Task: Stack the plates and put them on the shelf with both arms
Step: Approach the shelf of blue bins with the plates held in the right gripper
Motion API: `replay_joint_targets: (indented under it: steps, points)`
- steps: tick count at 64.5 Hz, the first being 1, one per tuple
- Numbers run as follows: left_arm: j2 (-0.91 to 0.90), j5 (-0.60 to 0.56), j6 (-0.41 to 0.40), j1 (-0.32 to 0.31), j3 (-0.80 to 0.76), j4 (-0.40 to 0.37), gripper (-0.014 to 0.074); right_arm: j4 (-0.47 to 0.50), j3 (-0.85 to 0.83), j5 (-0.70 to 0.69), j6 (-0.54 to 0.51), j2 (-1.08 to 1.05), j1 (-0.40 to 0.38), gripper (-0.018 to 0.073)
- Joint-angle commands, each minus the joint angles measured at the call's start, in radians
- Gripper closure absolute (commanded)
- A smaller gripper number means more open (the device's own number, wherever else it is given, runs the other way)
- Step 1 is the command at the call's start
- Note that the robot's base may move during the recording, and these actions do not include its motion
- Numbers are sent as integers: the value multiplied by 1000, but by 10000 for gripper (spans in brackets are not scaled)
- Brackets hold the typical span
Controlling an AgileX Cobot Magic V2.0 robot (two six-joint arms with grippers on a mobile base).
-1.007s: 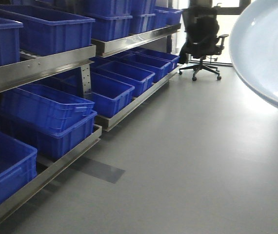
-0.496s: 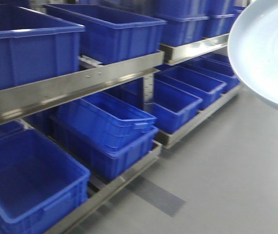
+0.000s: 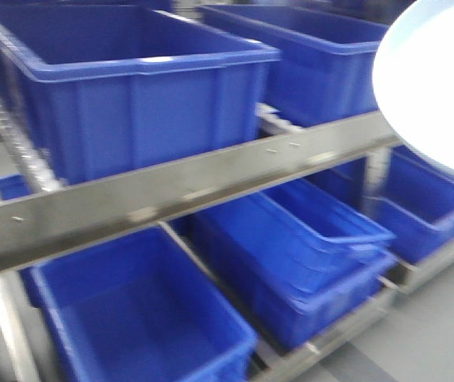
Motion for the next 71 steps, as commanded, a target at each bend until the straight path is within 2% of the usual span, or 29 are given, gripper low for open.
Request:
replay_joint_targets:
  steps: [1,71]
  points:
    - [8,-77,-8,-7,-29,1,507,-7,-29,-95,-1,4,-6,510]
    - [8,-77,-8,-7,-29,1,506,-7,-29,-95,-1,4,-6,510]
